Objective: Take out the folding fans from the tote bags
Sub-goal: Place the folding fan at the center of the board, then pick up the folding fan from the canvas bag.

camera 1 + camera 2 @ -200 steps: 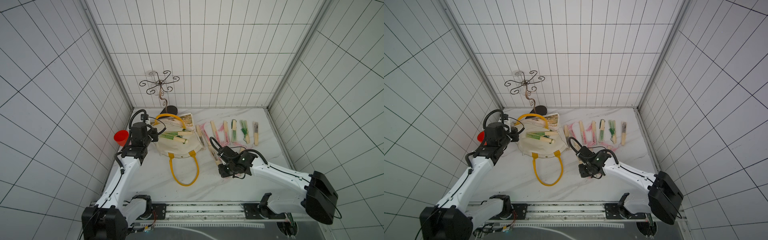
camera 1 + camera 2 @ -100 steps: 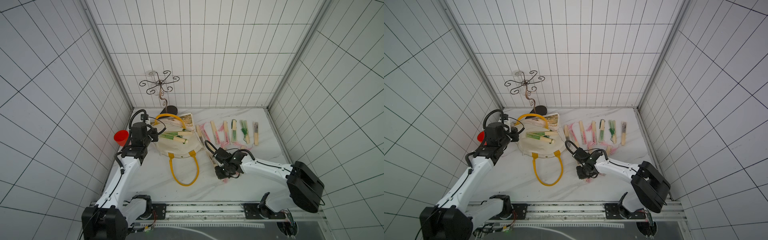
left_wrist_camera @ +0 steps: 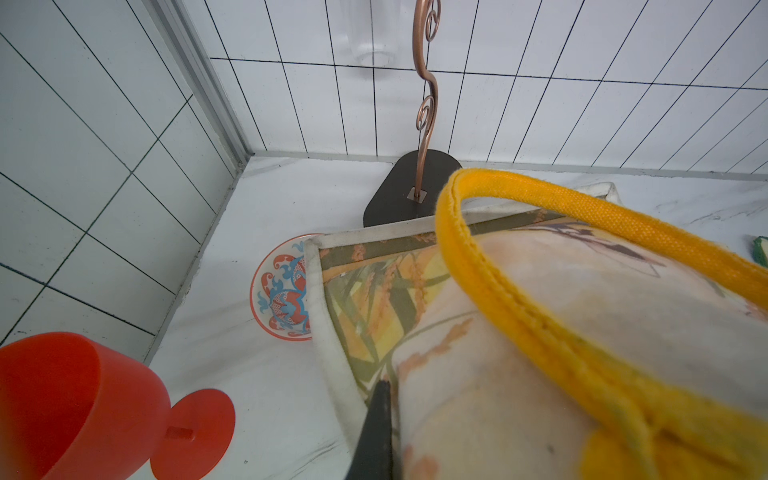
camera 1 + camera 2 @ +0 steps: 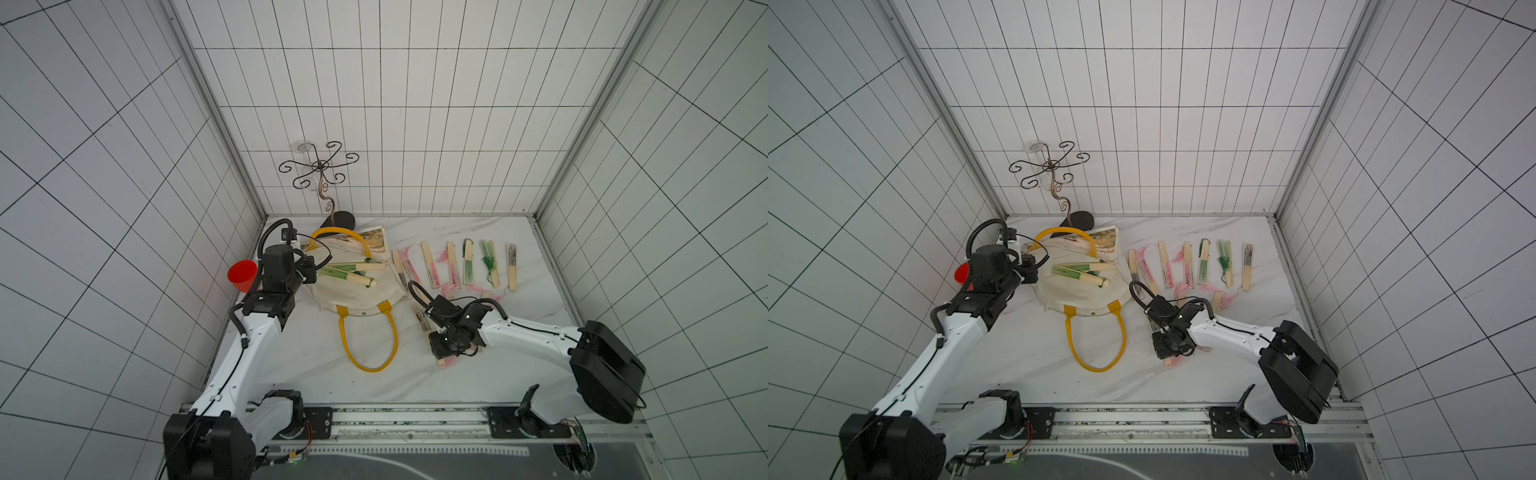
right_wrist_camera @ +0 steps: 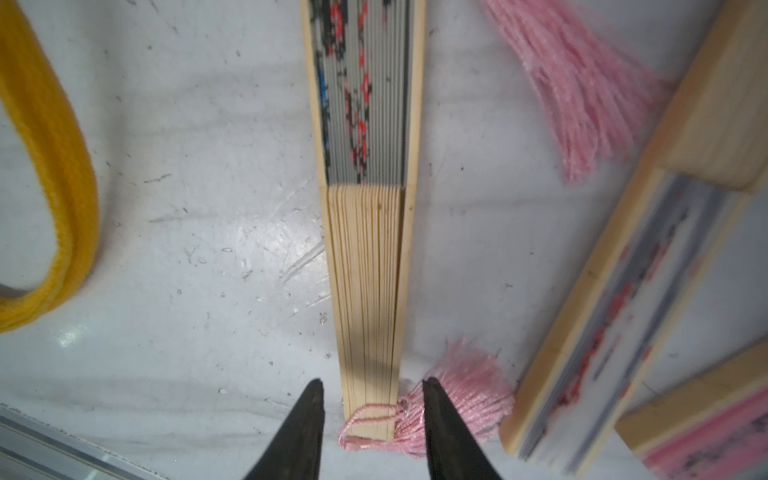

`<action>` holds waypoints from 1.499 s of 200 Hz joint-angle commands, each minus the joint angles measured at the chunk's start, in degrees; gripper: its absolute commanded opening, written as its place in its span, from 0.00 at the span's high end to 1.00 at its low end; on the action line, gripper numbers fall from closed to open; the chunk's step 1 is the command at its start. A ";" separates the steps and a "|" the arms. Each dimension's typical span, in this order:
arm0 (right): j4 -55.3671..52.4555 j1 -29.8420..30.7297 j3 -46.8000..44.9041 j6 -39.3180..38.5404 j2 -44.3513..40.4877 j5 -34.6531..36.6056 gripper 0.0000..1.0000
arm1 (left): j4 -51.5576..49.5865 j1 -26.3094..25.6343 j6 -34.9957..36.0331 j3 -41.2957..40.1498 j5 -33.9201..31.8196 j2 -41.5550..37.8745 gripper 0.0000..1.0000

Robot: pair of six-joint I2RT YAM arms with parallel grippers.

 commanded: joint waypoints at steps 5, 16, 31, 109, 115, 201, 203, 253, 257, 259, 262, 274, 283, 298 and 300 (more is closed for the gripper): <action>-2.29 -0.18 0.41 -0.67 -3.99 1.03 0.58 | 2.07 0.06 -0.49 1.58 0.64 -0.88 1.00; -2.30 -0.14 1.35 -1.43 -5.68 1.28 0.59 | 2.07 0.02 -0.47 1.59 0.69 -0.86 1.00; -1.75 -0.08 2.69 -2.64 -7.99 2.11 0.59 | 2.07 -0.01 -0.45 1.57 0.75 -0.96 1.00; 3.41 3.73 14.71 -10.65 -6.35 9.81 0.60 | 2.16 0.03 -0.49 1.66 1.58 -0.65 1.00; 4.08 4.08 15.86 -11.39 -5.27 9.83 0.60 | 2.16 0.02 -0.49 1.66 1.55 -0.65 1.00; 13.65 6.88 27.83 -19.20 8.73 7.45 0.61 | 2.81 0.00 -0.22 1.22 2.68 -1.00 1.00; 13.75 6.89 28.01 -19.30 8.99 7.46 0.61 | 2.85 0.01 -0.23 1.22 2.76 -1.00 1.00; 17.73 8.27 30.18 -22.59 14.14 10.40 0.61 | 3.91 0.03 -0.58 0.34 2.97 -1.61 1.00; 18.06 8.34 30.33 -22.88 14.60 10.78 0.61 | 3.91 0.02 -0.70 0.34 2.93 -1.62 1.00; 18.13 8.37 30.42 -23.05 14.81 10.97 0.61 | 3.98 0.00 -0.74 0.29 2.91 -1.62 1.00; 18.25 8.38 30.61 -23.31 15.25 11.16 0.61 | 4.00 0.02 -0.83 0.26 2.90 -1.66 1.00; 18.72 8.63 31.32 -24.71 16.75 11.61 0.62 | 4.30 0.02 -1.21 0.16 3.44 -1.70 1.00; 19.32 8.95 31.82 -25.76 17.89 12.43 0.62 | 4.64 0.02 -1.44 0.00 4.25 -1.70 1.00; 20.14 9.43 32.76 -27.43 19.78 13.96 0.63 | 5.27 0.06 -2.13 -0.19 5.37 -1.70 1.00; 20.27 9.48 32.89 -27.62 20.08 14.09 0.63 | 5.37 0.03 -2.20 -0.19 5.54 -1.70 1.00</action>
